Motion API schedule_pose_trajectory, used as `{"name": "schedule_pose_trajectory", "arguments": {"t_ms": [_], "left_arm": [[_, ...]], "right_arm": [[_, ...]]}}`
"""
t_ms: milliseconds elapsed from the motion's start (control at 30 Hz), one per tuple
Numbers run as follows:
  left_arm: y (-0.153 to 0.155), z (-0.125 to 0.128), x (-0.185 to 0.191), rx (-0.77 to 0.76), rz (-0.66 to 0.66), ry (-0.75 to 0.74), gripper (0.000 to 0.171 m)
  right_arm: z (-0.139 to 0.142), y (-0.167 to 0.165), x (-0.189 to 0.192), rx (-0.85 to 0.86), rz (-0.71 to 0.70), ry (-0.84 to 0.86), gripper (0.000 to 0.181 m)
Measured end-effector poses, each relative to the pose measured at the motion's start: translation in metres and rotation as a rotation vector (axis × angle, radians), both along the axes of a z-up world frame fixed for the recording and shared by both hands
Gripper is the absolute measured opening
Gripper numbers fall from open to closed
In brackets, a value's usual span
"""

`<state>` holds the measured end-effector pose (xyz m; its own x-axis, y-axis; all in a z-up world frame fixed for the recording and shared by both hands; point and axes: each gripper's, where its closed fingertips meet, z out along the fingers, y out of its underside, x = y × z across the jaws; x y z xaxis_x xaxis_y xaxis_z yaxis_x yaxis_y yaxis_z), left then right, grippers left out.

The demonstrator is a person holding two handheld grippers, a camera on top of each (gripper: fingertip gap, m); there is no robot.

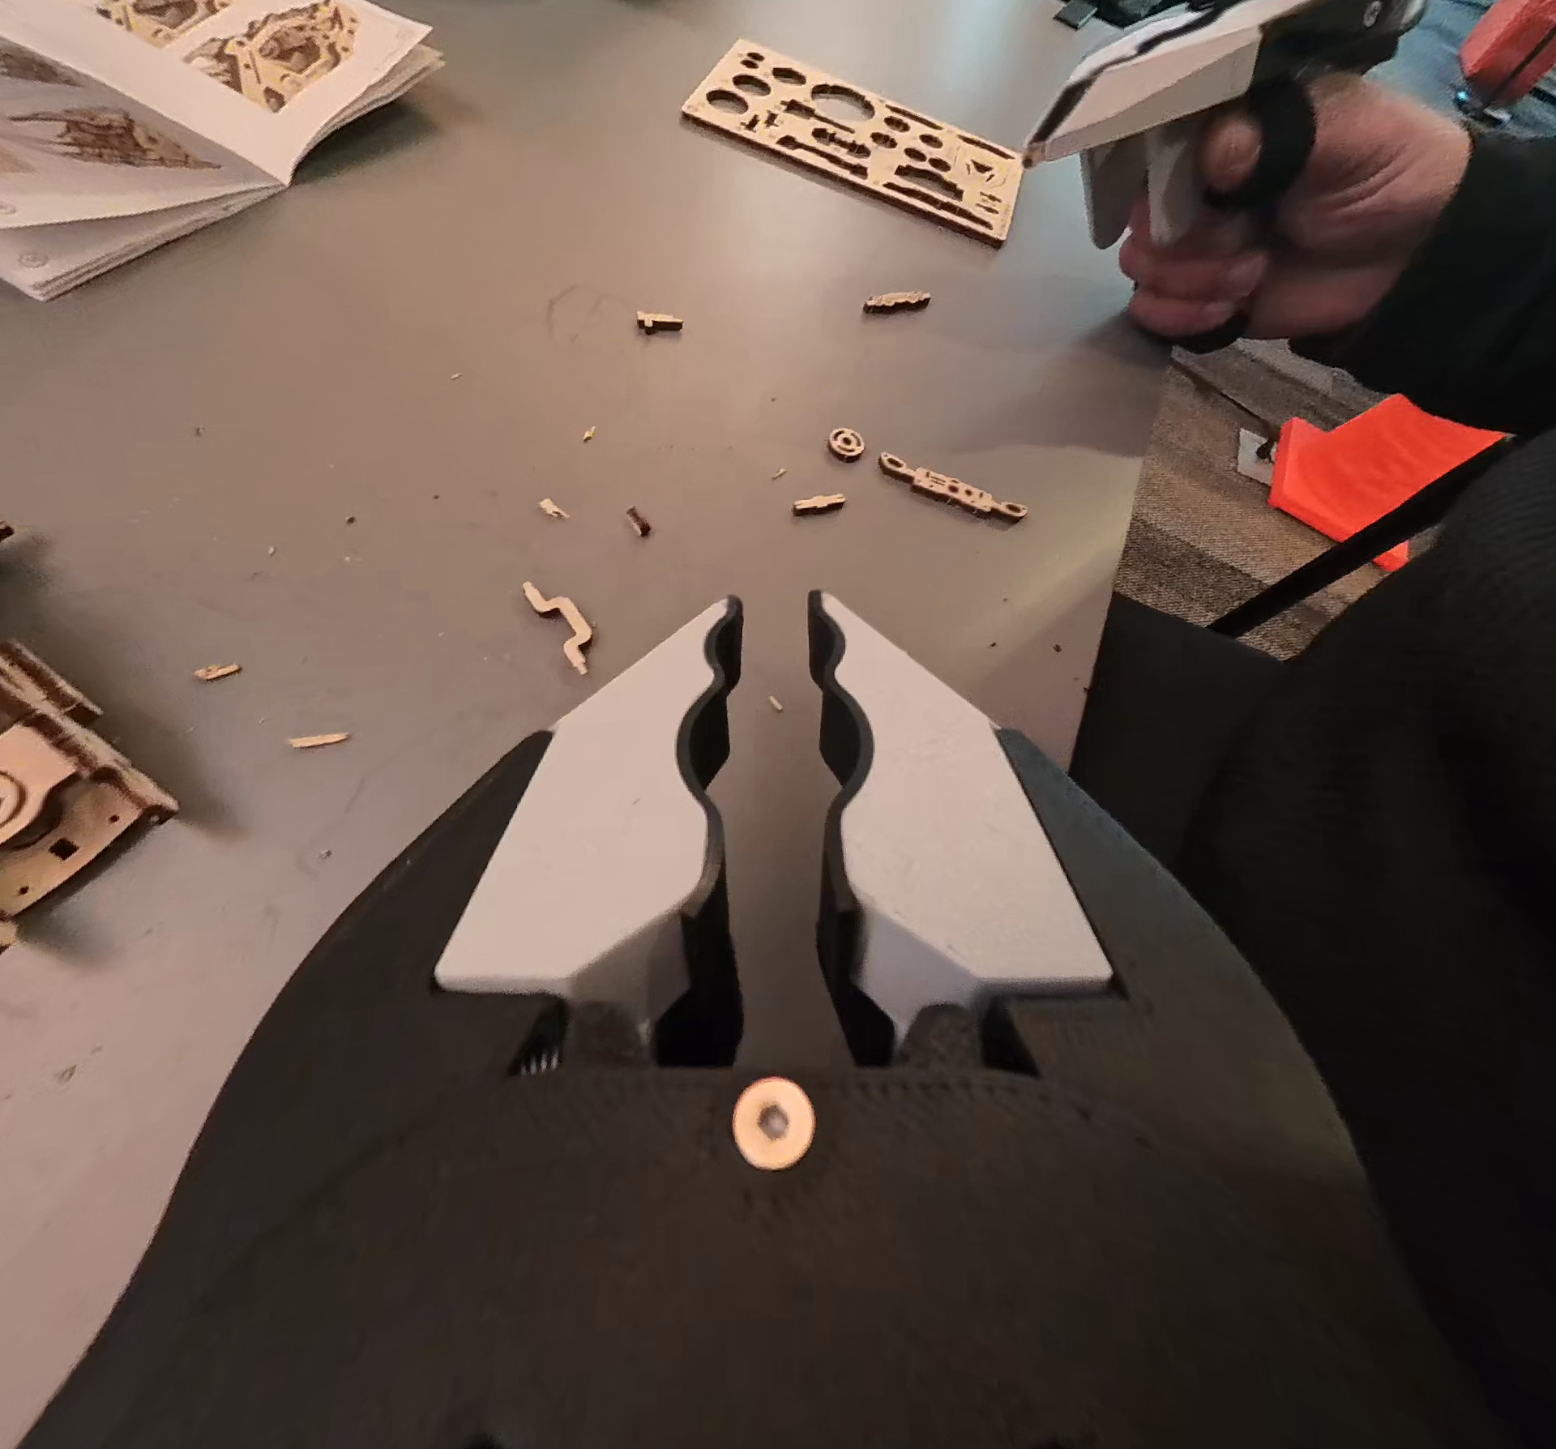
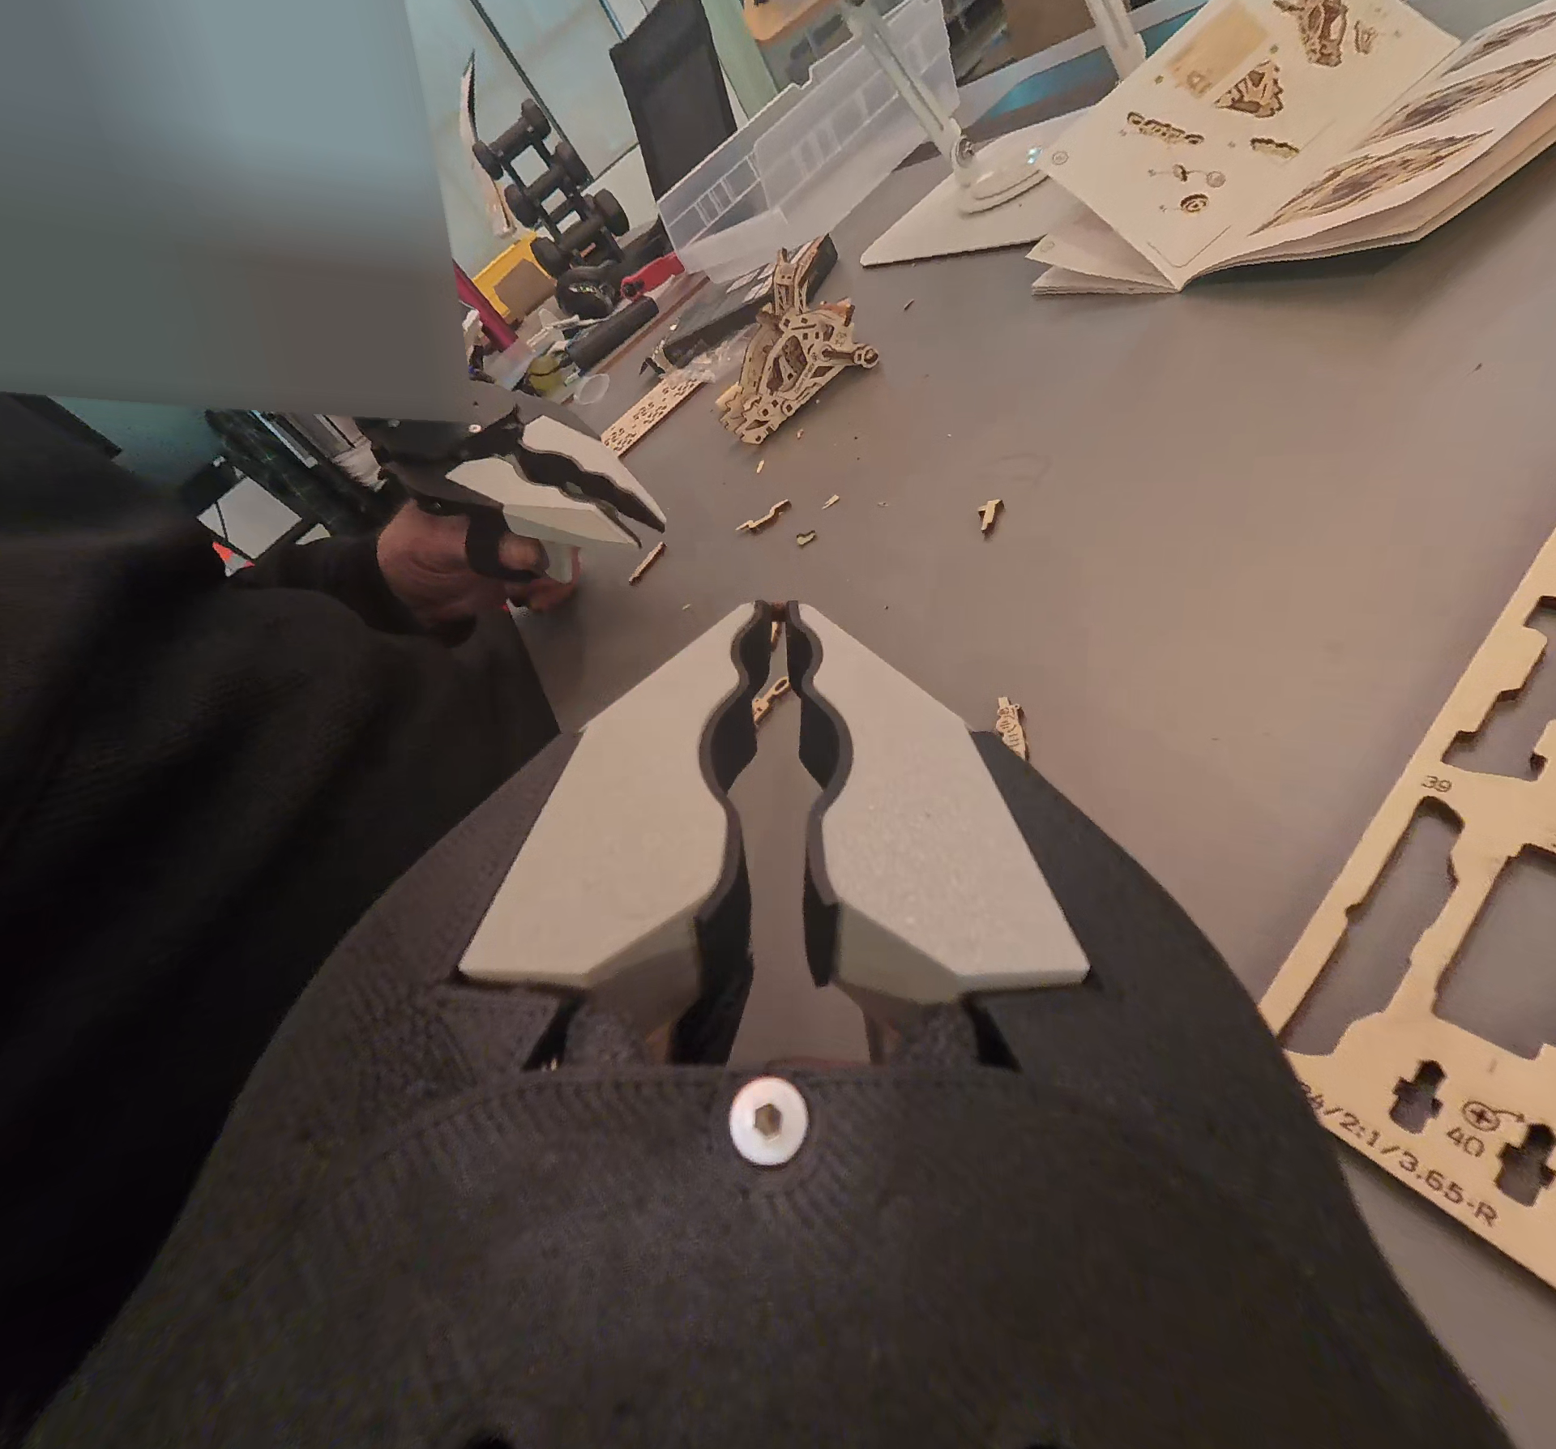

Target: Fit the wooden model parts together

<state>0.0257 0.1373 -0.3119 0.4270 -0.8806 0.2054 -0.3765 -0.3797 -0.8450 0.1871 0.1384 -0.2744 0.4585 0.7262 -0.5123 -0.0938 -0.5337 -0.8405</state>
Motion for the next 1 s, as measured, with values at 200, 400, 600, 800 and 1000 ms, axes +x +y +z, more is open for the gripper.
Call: {"name": "schedule_pose_trajectory", "arguments": {"t_ms": [200,400,600,800,1000], "left_arm": [[0.007,-0.007,-0.011,0.017,0.034,0.061,0.013],[0.014,-0.012,-0.011,0.026,0.048,0.117,0.015],[0.017,-0.010,-0.019,0.046,0.067,0.143,0.016],[0.014,-0.013,-0.040,0.055,0.084,0.189,0.018],[0.005,-0.022,-0.058,0.056,0.098,0.262,0.020]], "right_arm": [[-0.006,-0.002,-0.005,0.006,0.016,-0.050,0.001],[-0.007,-0.003,-0.006,0.010,0.017,-0.060,0.001],[-0.009,-0.004,-0.008,0.019,0.023,-0.083,0.001],[-0.010,-0.004,-0.008,0.020,0.025,-0.086,0.001],[-0.015,-0.004,-0.011,0.018,0.025,-0.131,0.001]]}}
